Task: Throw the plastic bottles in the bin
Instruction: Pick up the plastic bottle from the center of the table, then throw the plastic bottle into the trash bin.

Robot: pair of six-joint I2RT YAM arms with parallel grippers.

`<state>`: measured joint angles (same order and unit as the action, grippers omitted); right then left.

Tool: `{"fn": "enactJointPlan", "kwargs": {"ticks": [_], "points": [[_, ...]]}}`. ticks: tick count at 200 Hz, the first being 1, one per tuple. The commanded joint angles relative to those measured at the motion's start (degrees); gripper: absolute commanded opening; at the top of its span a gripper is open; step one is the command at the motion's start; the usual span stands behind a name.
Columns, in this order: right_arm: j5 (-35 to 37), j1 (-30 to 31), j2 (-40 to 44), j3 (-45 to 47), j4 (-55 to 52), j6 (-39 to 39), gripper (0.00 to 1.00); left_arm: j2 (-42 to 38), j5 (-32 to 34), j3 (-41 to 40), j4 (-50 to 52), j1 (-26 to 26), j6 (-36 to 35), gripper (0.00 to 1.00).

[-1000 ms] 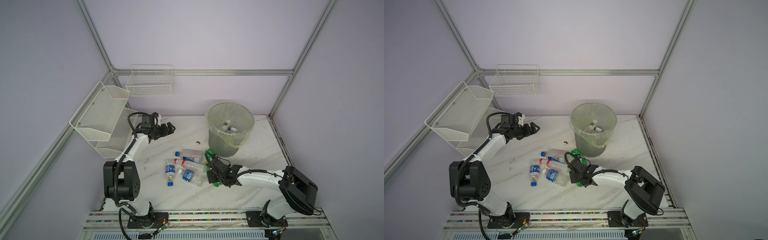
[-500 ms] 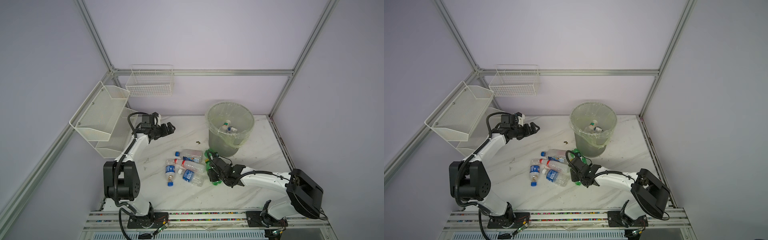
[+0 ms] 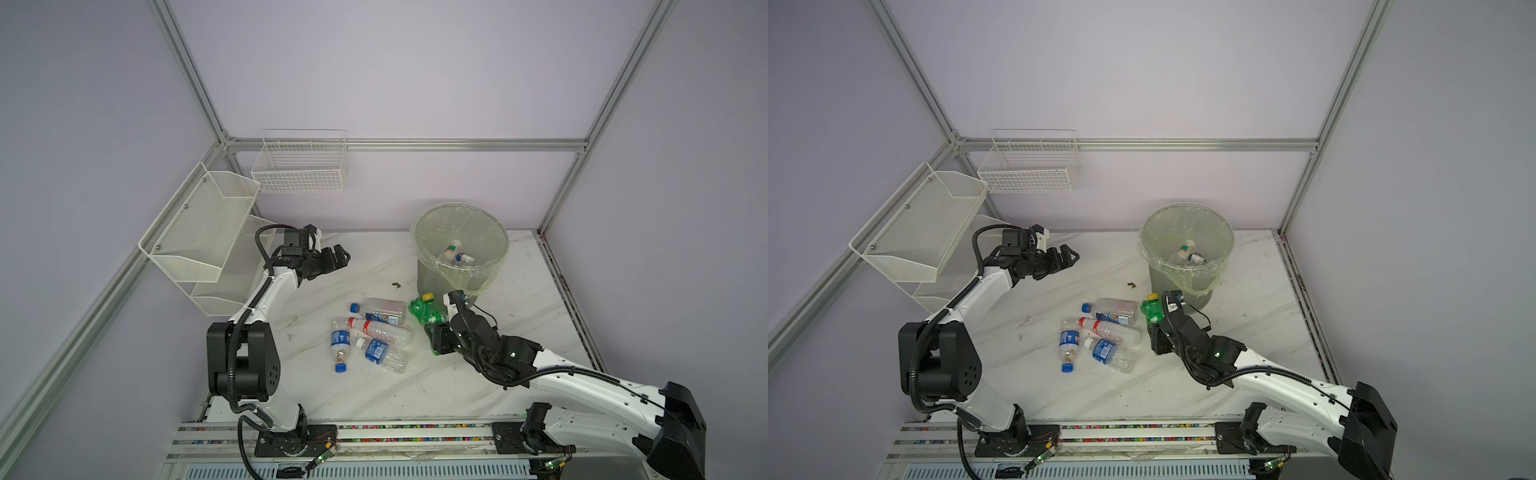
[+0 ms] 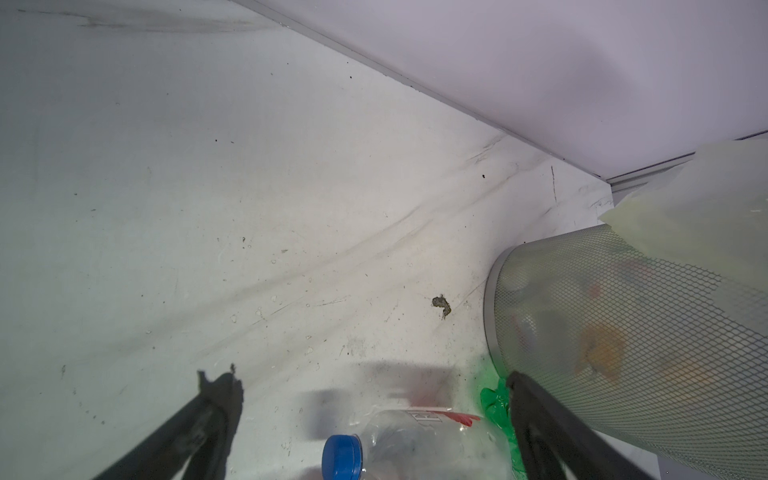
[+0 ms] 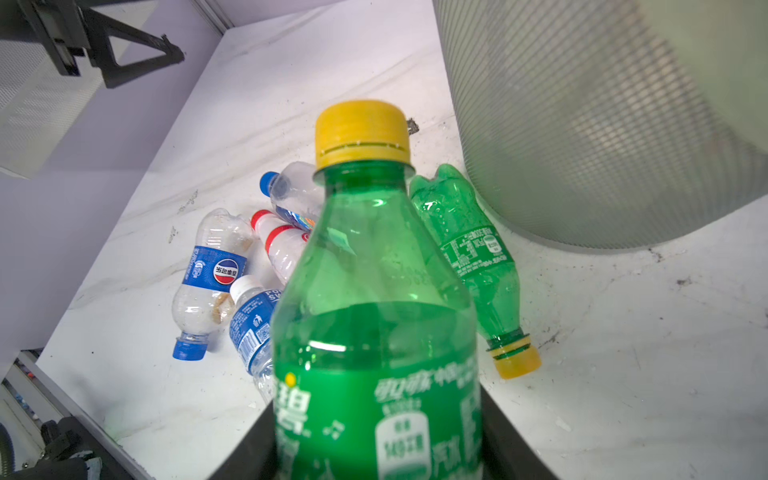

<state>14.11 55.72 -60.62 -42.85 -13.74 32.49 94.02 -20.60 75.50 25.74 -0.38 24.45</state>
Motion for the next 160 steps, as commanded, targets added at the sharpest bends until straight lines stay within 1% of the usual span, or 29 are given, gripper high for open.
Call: {"fn": "enactJointPlan", "kwargs": {"ticks": [1, 40, 79, 96, 124, 160], "points": [[2.5, 0.6, 3.3, -0.1, -2.5, -0.6, 0.41, 0.3, 0.5, -0.4, -1.1, 0.5, -0.7, 1.0], [3.3, 0.7, 7.4, -0.7, -2.8, -1.9, 0.41, 0.4, 1.1, -0.4, -0.9, 0.5, -1.0, 1.0], [4.6, 1.6, 7.2, -2.9, -2.2, -1.2, 0.41, 0.6, 1.3, -0.4, -0.8, 0.5, -1.1, 1.0], [6.5, 2.7, 6.7, -4.9, -2.5, -1.1, 0.41, 0.8, 1.3, -0.4, -0.7, 0.5, -1.2, 1.0], [9.4, 2.8, 7.3, -7.0, -3.1, -1.3, 0.41, 0.9, 1.2, -0.1, -0.7, 0.5, -1.2, 1.0], [13.0, 2.8, 10.6, -8.5, -3.9, -1.5, 0.42, 0.8, 0.9, 0.0, -0.7, 0.6, -1.2, 1.0]]}}
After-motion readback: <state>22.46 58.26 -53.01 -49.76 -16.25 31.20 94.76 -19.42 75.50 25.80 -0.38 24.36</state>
